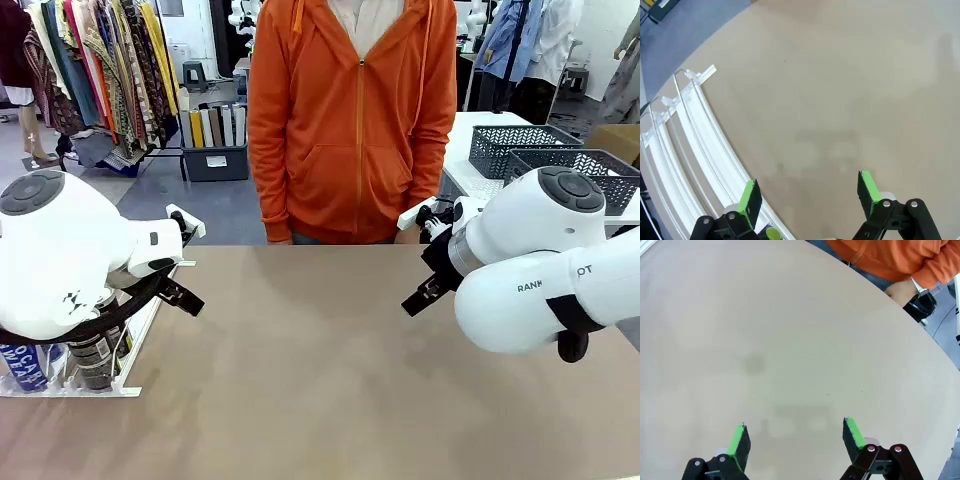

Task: Retrieve and store the cans from the dispenser.
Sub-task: Pick up one can from the Automatic Can Dispenser and place it in the middle of the table.

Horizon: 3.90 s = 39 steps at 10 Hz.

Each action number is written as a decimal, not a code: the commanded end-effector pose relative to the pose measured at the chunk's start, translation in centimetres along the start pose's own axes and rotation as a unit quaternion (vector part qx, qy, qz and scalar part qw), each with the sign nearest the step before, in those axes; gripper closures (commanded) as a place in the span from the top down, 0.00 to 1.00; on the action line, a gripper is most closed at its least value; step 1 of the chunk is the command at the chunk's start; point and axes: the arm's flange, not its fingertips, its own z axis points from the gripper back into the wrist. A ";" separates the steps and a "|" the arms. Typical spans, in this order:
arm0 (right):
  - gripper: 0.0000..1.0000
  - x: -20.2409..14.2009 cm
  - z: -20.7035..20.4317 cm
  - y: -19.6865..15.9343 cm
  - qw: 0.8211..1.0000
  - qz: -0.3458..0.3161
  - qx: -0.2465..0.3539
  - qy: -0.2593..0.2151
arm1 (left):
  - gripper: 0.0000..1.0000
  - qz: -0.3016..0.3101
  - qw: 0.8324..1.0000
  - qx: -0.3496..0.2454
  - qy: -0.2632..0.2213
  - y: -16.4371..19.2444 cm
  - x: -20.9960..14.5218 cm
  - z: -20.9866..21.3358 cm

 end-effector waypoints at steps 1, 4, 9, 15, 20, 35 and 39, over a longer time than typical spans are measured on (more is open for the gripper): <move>1.00 0.0 0.0 0.0 1.000 0.000 0.000 0.000 | 1.00 0.000 1.000 0.000 0.000 0.0 0.0 0.0; 1.00 0.0 0.0 0.0 1.000 0.000 0.000 0.000 | 1.00 0.000 1.000 0.000 0.000 0.0 0.0 0.0; 1.00 0.0 0.0 0.0 1.000 0.000 0.000 0.000 | 1.00 0.000 1.000 0.000 0.000 0.0 0.0 0.0; 1.00 0.0 0.0 0.0 1.000 0.000 0.000 0.000 | 1.00 0.000 1.000 0.000 0.000 0.0 0.0 0.0; 1.00 0.7 3.9 -2.4 0.949 -0.245 0.182 0.083 | 1.00 0.101 0.944 -0.276 0.150 -1.0 2.5 6.9; 1.00 -25.8 20.9 -24.0 0.683 -0.501 0.447 -0.288 | 1.00 0.409 0.786 -0.449 -0.115 26.1 -19.8 20.1; 1.00 -25.8 20.9 -24.0 0.683 -0.501 0.447 -0.288 | 1.00 0.400 0.818 -0.400 -0.106 25.4 -20.2 22.3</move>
